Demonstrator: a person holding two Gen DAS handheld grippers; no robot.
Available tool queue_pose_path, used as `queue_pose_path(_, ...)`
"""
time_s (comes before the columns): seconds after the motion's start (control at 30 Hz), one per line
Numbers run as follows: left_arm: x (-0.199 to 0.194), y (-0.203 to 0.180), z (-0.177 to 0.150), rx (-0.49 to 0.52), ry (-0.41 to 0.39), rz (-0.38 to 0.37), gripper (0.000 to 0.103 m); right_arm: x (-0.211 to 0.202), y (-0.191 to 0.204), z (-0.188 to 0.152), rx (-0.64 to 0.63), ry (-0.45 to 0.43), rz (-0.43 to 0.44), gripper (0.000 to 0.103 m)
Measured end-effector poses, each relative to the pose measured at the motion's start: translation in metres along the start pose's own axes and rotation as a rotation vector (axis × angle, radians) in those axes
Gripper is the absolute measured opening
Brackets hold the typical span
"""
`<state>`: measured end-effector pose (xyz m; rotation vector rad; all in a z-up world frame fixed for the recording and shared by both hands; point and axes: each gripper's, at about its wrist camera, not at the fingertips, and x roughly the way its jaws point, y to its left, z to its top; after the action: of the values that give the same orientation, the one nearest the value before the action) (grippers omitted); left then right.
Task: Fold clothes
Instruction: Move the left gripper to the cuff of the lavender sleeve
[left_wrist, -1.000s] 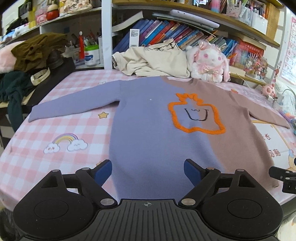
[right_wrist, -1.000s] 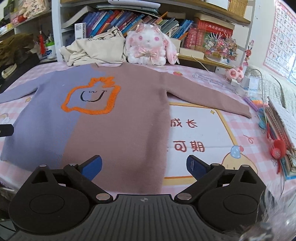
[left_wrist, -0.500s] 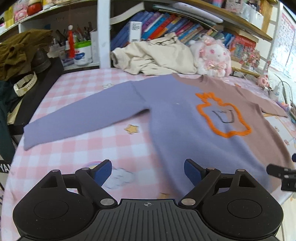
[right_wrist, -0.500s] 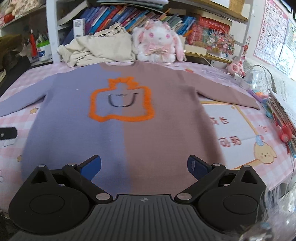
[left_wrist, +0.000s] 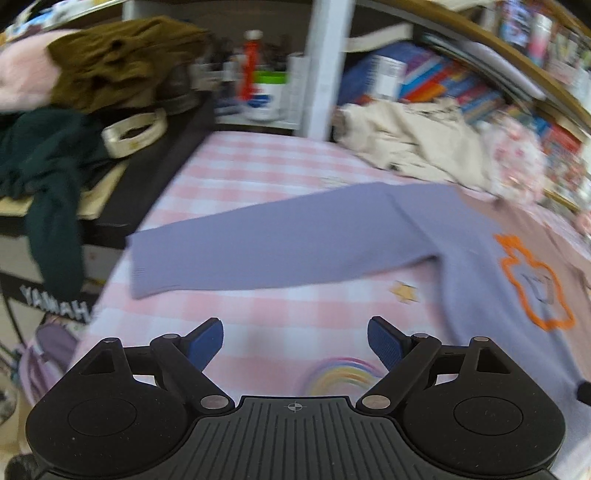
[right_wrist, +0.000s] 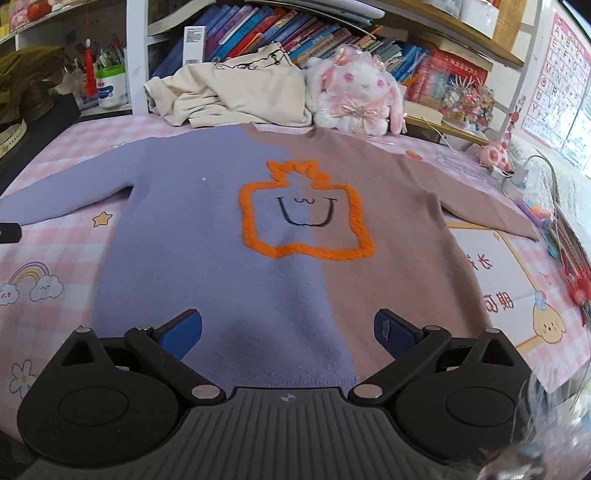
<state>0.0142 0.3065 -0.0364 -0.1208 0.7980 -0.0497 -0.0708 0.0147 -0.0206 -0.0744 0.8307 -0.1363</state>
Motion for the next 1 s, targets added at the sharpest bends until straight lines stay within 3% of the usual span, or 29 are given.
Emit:
queue_pose_path(0.3,0.020,0.069,0.008,-0.241,-0.028,0.140,0.088,0.005,0.008,0.007,-0.030,0.009,-0.016,0.101)
queue_pose_path(0.43,0.029,0.091,0.011,-0.361,-0.060,0.135,0.087,0.005,0.006,0.008,-0.033,0.012,-0.031,0.101)
queue_pose_path(0.57,0.037,0.098,0.018,-0.427,-0.098,0.099,0.085,0.004,0.000,0.006,-0.015,0.023,-0.053,0.101)
queue_pose_path(0.7,0.044,0.089,0.022,-0.474,-0.099,-0.038,0.085,0.003,-0.006,0.003,0.008,0.031,-0.072,0.101)
queue_pose_path(0.8,0.050,0.070,0.026,-0.448,-0.078,-0.088,0.085,0.003,-0.009,0.001,0.020,0.035,-0.078,0.101)
queue_pose_path(1.0,0.055,0.060,0.027,-0.472,-0.068,-0.133,0.085,0.002,-0.011,0.000,0.030,0.036,-0.081,0.101)
